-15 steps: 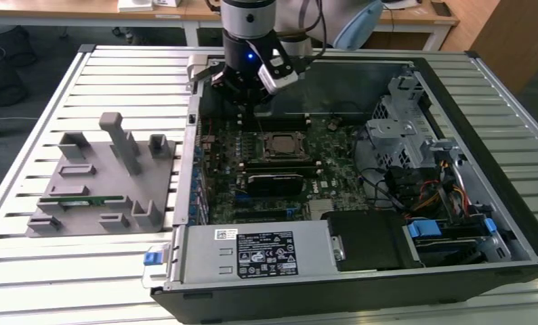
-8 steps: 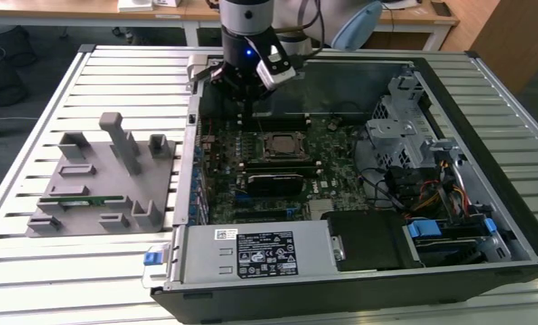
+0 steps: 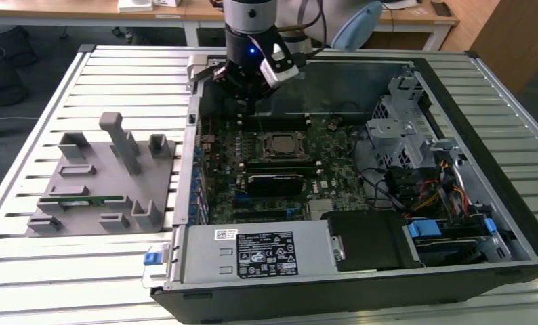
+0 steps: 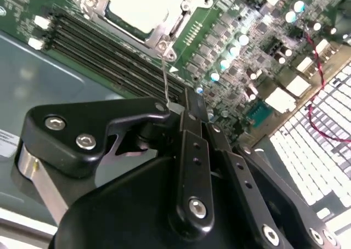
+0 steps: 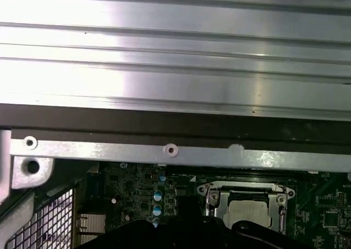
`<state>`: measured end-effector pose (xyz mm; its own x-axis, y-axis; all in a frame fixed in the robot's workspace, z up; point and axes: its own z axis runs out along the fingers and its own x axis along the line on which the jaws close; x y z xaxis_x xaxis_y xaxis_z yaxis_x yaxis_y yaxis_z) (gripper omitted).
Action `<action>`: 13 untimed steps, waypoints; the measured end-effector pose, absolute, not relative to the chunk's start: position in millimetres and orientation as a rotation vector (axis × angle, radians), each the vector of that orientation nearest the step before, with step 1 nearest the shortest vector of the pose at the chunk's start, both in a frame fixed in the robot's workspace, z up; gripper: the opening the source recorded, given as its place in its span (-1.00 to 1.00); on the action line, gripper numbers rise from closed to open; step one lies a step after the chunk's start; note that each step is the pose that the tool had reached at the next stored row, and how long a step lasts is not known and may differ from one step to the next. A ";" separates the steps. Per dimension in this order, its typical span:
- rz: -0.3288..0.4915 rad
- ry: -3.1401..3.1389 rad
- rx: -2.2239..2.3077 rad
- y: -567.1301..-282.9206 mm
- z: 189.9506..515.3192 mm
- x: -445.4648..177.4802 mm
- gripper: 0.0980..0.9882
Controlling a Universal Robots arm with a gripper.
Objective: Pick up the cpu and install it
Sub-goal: 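Install the first cpu locking lever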
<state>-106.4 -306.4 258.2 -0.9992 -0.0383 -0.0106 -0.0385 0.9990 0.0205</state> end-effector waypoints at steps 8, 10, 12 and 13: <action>0.032 3.131 -0.060 -306.2 258.1 -93.2 -0.98; 0.032 3.131 -0.060 -306.0 258.0 -86.8 -0.98; 0.032 3.131 -0.060 -305.9 257.8 -80.2 -0.98; 0.033 3.131 -0.060 -305.9 257.6 -77.5 -0.98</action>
<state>-77.5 -305.9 257.6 -0.9992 -0.0383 -0.0106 -0.0385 0.9990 0.0206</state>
